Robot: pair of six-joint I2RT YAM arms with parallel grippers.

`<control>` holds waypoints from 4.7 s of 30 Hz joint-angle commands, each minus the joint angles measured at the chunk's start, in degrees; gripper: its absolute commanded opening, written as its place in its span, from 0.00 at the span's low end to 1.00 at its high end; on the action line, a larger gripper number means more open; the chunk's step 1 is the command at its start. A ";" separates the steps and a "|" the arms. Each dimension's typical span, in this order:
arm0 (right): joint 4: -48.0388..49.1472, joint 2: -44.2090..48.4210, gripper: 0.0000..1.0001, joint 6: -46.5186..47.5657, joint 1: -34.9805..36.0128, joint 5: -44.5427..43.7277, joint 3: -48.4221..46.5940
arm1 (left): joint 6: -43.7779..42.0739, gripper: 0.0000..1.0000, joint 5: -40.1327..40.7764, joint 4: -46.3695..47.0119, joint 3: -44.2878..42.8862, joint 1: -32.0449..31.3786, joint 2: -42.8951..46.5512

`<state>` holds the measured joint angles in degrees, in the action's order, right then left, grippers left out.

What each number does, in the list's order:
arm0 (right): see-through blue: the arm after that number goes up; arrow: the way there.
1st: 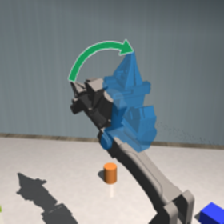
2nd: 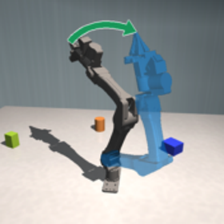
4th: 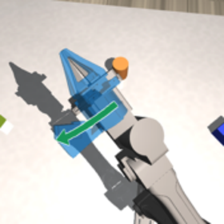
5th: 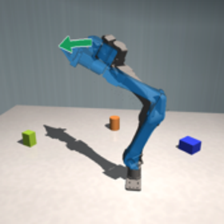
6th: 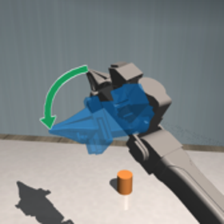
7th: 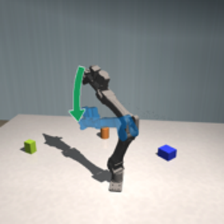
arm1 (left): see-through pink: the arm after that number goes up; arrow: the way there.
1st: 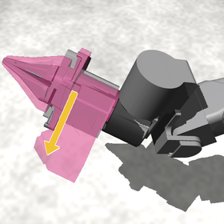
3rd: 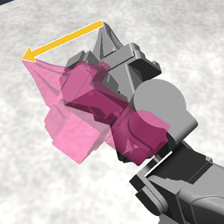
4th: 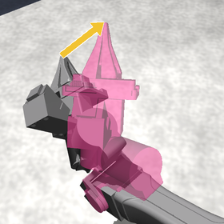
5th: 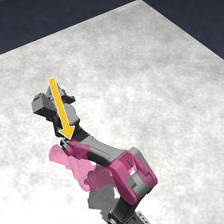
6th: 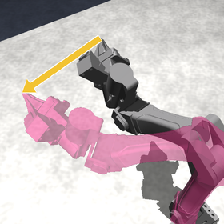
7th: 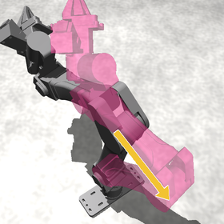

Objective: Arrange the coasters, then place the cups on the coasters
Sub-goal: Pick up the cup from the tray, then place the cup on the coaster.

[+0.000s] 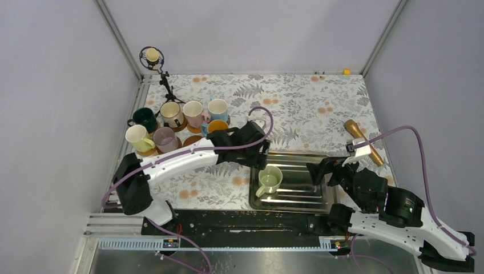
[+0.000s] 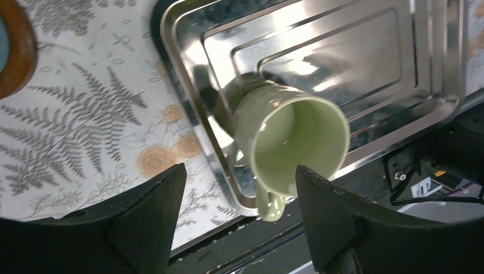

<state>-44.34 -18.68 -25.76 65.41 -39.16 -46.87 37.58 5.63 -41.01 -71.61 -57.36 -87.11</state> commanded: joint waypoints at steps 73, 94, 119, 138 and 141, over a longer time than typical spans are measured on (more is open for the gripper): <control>0.48 -1.71 0.99 -1.40 0.26 -1.64 3.92 | 5.96 0.00 13.70 -4.66 5.37 21.09 30.27; 1.02 0.63 0.99 -1.30 0.20 -1.43 6.10 | -0.29 0.00 10.46 -4.83 6.90 45.21 16.44; 1.07 0.16 0.99 -0.15 0.26 -2.30 6.62 | -3.06 0.00 9.25 -5.09 3.25 46.65 5.42; 1.48 -1.09 1.00 -0.08 0.26 -2.85 6.65 | -3.54 0.00 10.37 -4.09 2.96 46.68 3.65; 1.45 -1.21 1.00 -0.01 0.30 -2.82 6.57 | -3.48 0.00 10.53 -4.04 2.85 46.68 3.02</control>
<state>-44.38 -19.16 -26.17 65.41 -39.90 -40.21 34.30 14.66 -48.97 -65.54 -10.94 -83.94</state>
